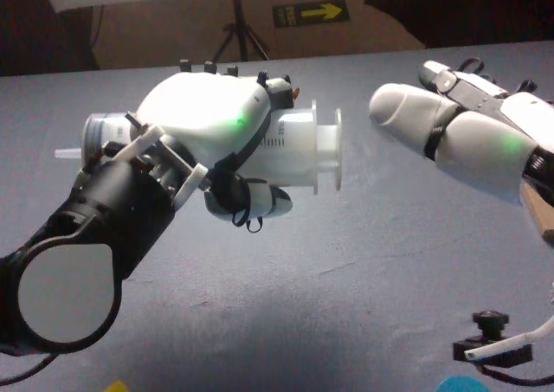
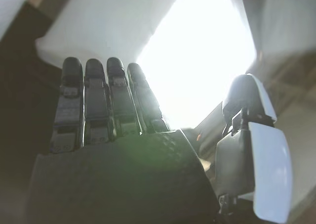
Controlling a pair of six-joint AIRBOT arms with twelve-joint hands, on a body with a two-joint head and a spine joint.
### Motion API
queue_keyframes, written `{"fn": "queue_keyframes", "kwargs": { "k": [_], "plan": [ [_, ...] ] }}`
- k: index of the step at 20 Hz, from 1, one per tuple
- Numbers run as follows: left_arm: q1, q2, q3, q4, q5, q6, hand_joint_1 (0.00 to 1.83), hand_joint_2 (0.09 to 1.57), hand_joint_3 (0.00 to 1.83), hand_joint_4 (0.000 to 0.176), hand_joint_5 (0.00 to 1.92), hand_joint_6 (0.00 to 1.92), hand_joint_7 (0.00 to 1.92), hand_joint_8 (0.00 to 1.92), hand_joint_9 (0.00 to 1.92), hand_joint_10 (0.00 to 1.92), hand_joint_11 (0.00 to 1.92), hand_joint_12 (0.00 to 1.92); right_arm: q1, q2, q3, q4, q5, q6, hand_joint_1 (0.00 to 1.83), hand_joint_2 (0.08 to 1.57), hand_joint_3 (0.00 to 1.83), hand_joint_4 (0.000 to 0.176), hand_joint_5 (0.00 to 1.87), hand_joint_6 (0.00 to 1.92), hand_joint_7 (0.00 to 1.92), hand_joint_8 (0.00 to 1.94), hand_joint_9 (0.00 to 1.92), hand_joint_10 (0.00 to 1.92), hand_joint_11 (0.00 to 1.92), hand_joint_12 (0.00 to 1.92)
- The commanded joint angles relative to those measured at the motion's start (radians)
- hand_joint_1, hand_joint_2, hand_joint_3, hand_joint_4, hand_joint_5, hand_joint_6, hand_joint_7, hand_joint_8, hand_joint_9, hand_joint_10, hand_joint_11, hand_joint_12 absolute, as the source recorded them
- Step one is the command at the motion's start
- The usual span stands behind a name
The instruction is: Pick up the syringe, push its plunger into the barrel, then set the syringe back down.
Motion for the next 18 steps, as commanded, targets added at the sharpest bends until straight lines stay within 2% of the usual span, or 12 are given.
{"fn": "queue_keyframes", "kwargs": {
  "k": [1, 2, 5, 6, 7, 9, 10, 12, 15, 16, 18],
  "plan": [
    [-0.006, -0.007, 0.005, 0.080, 0.105, 0.005, 1.48, 1.24, 0.00, 0.000, 0.72, 1.20, 0.55, 1.50, 0.70, 1.46, 0.56, 1.69, 0.005, 0.005, 0.001, -0.092, -0.072, -0.013, 0.00, 1.05, 0.00, 0.000, 0.12, 0.00, 0.16, 0.00, 0.15, 0.00, 0.00, 0.48],
    [0.002, -0.014, 0.007, 0.080, 0.111, 0.005, 1.47, 1.25, 0.00, 0.000, 0.73, 1.22, 0.54, 1.53, 0.70, 1.52, 0.47, 1.68, 0.002, 0.005, 0.002, -0.092, -0.077, -0.038, 0.00, 1.05, 0.00, 0.000, 0.11, 0.00, 0.16, 0.00, 0.15, 0.00, 0.00, 0.48],
    [0.026, -0.032, 0.006, 0.080, 0.137, 0.005, 1.47, 1.25, 0.00, 0.000, 0.72, 1.23, 0.54, 1.53, 0.70, 1.52, 0.47, 1.71, -0.001, 0.005, 0.009, -0.092, -0.083, -0.073, 0.00, 1.04, 0.00, 0.000, 0.09, 0.00, 0.13, 0.00, 0.13, 0.00, 0.00, 0.45],
    [0.036, -0.041, 0.006, 0.084, 0.144, 0.004, 1.47, 1.25, 0.00, 0.000, 0.73, 1.22, 0.57, 1.52, 0.69, 1.53, 0.45, 1.71, -0.001, 0.005, 0.012, -0.091, -0.082, -0.094, 0.00, 1.06, 0.00, 0.000, 0.07, 0.00, 0.10, 0.00, 0.09, 0.00, 0.00, 0.36],
    [0.045, -0.048, 0.007, 0.098, 0.150, -0.005, 1.47, 1.25, 0.00, 0.000, 0.72, 1.23, 0.57, 1.54, 0.69, 1.54, 0.43, 1.69, -0.001, 0.005, 0.017, -0.091, -0.082, -0.109, 0.00, 1.06, 0.00, 0.000, 0.07, 0.00, 0.10, 0.00, 0.09, 0.00, 0.00, 0.38],
    [0.062, -0.064, 0.014, 0.106, 0.158, -0.013, 1.47, 1.25, 0.00, 0.000, 0.72, 1.27, 0.52, 1.51, 0.66, 1.56, 0.54, 1.64, -0.002, 0.005, 0.022, -0.091, -0.086, -0.134, 0.00, 1.04, 0.00, 0.000, 0.06, 0.00, 0.10, 0.00, 0.10, 0.01, 0.00, 0.42],
    [0.069, -0.070, 0.017, 0.112, 0.162, -0.021, 1.47, 1.26, 0.00, 0.000, 0.73, 1.29, 0.49, 1.52, 0.64, 1.59, 0.49, 1.65, -0.002, 0.005, 0.023, -0.091, -0.089, -0.141, 0.00, 1.05, 0.00, 0.000, 0.05, 0.00, 0.07, 0.01, 0.07, 0.01, 0.00, 0.33],
    [0.090, -0.081, 0.028, 0.128, 0.170, -0.036, 1.46, 1.27, 0.00, 0.000, 0.70, 1.34, 0.45, 1.49, 0.55, 1.55, 0.57, 1.76, -0.006, 0.005, 0.023, -0.091, -0.088, -0.170, 0.00, 1.05, 0.00, 0.000, 0.06, 0.00, 0.07, 0.01, 0.07, 0.01, 0.00, 0.28],
    [0.113, -0.092, 0.044, 0.136, 0.181, -0.052, 1.46, 1.28, 0.00, 0.000, 0.70, 1.31, 0.45, 1.53, 0.57, 1.54, 0.54, 1.81, -0.019, 0.005, 0.025, -0.091, -0.084, -0.284, 0.00, 1.06, 0.00, 0.000, 0.11, 0.01, 0.11, 0.01, 0.11, 0.01, 0.00, 0.33],
    [0.122, -0.096, 0.048, 0.140, 0.187, -0.059, 1.46, 1.27, 0.00, 0.000, 0.69, 1.33, 0.45, 1.50, 0.55, 1.54, 0.60, 1.76, -0.020, 0.005, 0.027, -0.091, -0.080, -0.309, 0.00, 1.06, 0.00, 0.000, 0.14, 0.01, 0.14, 0.01, 0.13, 0.01, 0.00, 0.43],
    [0.135, -0.102, 0.054, 0.141, 0.189, -0.064, 1.47, 1.27, 0.00, 0.000, 0.69, 1.30, 0.48, 1.54, 0.64, 1.51, 0.52, 1.76, -0.019, 0.005, 0.028, -0.091, -0.067, -0.329, 0.00, 1.05, 0.00, 0.000, 0.09, 0.00, 0.13, 0.00, 0.14, 0.00, 0.00, 0.47]
  ]
}}
